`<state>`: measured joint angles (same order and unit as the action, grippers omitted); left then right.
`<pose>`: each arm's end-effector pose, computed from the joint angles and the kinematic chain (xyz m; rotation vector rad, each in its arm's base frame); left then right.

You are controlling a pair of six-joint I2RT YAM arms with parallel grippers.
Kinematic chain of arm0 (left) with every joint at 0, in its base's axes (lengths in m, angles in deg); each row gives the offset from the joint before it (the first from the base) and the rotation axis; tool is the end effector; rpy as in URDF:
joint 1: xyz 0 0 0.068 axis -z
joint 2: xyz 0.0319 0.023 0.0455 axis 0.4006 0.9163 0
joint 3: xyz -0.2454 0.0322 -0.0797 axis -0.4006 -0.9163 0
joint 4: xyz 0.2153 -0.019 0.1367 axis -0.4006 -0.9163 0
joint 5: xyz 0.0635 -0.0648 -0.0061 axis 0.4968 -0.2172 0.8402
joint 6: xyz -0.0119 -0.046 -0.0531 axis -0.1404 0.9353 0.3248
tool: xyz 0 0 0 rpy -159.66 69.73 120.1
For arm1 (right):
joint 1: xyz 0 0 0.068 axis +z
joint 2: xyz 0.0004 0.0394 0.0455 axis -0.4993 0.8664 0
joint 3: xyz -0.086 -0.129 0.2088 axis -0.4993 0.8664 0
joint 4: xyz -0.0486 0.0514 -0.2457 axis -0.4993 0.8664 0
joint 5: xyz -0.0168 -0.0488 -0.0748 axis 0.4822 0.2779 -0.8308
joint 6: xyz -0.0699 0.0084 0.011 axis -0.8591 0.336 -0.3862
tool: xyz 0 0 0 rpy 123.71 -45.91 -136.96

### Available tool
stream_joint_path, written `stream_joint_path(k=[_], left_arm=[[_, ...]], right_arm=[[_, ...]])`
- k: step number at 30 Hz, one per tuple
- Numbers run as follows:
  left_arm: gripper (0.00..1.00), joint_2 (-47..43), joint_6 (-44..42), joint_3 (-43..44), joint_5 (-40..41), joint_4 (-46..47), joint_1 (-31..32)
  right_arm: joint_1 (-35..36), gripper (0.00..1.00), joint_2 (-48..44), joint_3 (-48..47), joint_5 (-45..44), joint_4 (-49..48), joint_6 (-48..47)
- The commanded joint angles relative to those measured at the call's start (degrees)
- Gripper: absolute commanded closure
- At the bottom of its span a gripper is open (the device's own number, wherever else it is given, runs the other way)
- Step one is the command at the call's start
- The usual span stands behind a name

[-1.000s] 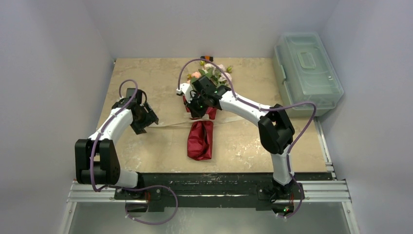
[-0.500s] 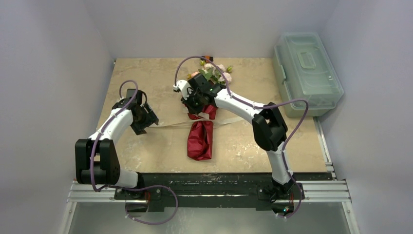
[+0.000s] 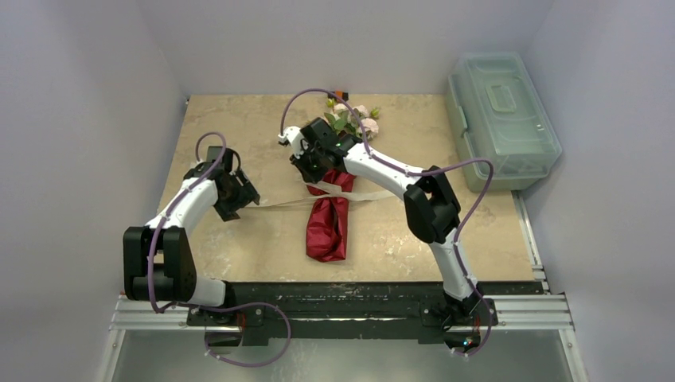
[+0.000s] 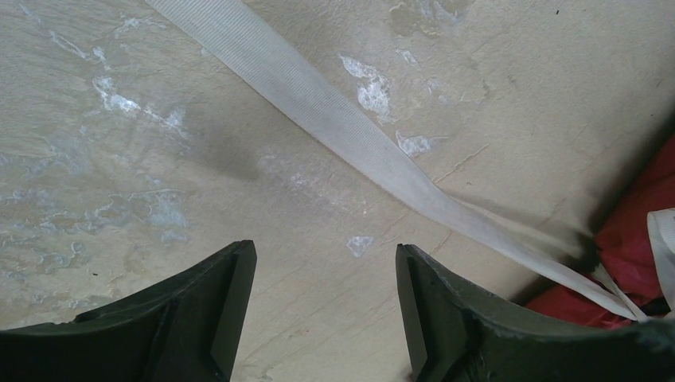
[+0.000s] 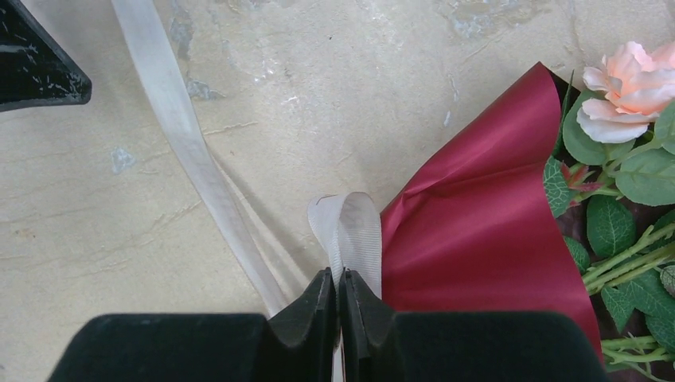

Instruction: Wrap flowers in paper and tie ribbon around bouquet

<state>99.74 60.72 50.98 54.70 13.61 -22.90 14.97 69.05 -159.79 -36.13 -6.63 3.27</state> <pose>0.2692 -0.0019 0.1744 -0.9535 2.5995 -0.1566 0.3455 0.3588 0.2055 -1.2046 2.1506 0.4829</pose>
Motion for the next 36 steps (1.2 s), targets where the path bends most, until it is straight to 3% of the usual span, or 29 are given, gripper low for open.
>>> stream_joint_path(k=[1,7,16,19,30,36], left_arm=[[0.29,-0.11,-1.52,-0.87,0.13,1.6,-0.12],[0.21,-1.66,-1.19,-2.11,2.3,3.48,-0.12],[0.21,-0.82,-0.71,-1.49,3.23,4.6,-0.12],[0.21,-0.29,-0.72,-1.03,3.48,4.81,-0.13],[0.2,0.83,-0.9,-0.77,5.68,6.41,-0.14],[0.14,1.4,1.1,0.18,10.27,6.37,-0.34]], right_arm=[[0.42,0.85,-0.13,-2.06,-1.55,-2.3,1.62],[0.42,0.82,1.66,-3.81,-2.0,-2.25,3.6],[0.42,0.7,-1.56,0.11,-3.97,-1.27,3.18],[0.42,0.58,-2.51,0.84,-5.1,-0.89,2.93],[0.51,0.45,-11.87,5.86,-6.62,-3.93,3.6],[0.36,0.41,-24.52,23.73,-10.2,-9.64,6.11]])
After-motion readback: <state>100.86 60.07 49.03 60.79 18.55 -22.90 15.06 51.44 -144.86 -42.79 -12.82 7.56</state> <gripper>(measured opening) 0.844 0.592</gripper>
